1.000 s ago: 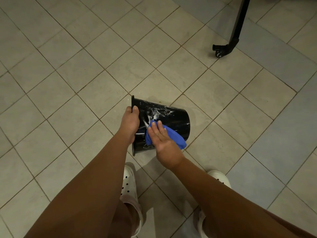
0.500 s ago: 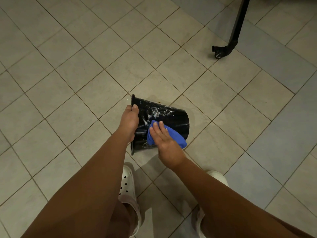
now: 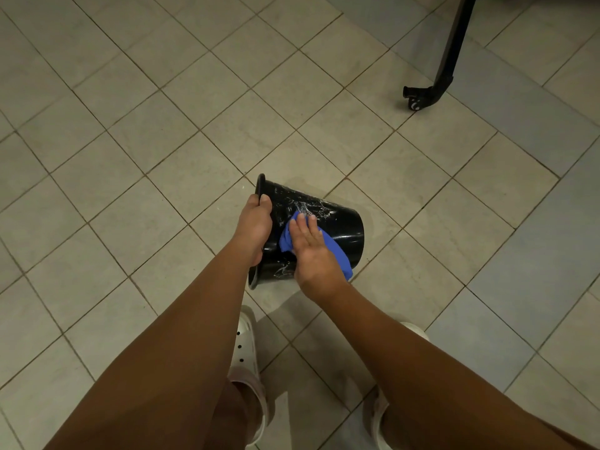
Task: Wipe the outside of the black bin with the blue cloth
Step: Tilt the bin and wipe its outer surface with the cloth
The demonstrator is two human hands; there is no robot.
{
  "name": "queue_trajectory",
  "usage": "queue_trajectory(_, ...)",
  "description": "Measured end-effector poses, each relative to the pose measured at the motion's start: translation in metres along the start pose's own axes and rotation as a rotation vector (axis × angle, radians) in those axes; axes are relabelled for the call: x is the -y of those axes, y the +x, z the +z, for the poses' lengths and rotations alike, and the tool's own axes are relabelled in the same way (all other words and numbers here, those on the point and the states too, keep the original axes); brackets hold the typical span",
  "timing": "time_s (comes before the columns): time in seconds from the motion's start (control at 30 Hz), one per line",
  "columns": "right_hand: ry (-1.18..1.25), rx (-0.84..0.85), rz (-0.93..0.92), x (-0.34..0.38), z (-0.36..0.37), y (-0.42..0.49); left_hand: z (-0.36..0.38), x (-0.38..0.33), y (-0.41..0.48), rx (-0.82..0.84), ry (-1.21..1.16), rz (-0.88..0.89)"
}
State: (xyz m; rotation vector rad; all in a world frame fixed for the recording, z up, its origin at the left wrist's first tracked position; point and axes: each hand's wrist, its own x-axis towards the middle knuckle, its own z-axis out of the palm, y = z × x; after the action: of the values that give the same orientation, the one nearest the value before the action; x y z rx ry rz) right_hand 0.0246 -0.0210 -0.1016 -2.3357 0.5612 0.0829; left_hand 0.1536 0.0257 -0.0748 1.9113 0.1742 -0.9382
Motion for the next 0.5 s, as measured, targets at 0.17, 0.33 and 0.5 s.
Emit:
queue_trajectory(0.17,0.003,-0.022,-0.22,-0.003,0.013,-0.015,-0.005,0.002,0.001,0.012,0.034,-0.029)
queue_trajectory(0.33,0.033,0.041,-0.192,0.0,0.004,0.006,-0.007,-0.001,0.002,0.035,-0.017,0.009)
queue_trajectory(0.5,0.051,0.008,-0.027,-0.006,0.001,0.01,-0.001,0.004,-0.003,0.008,-0.08,0.022)
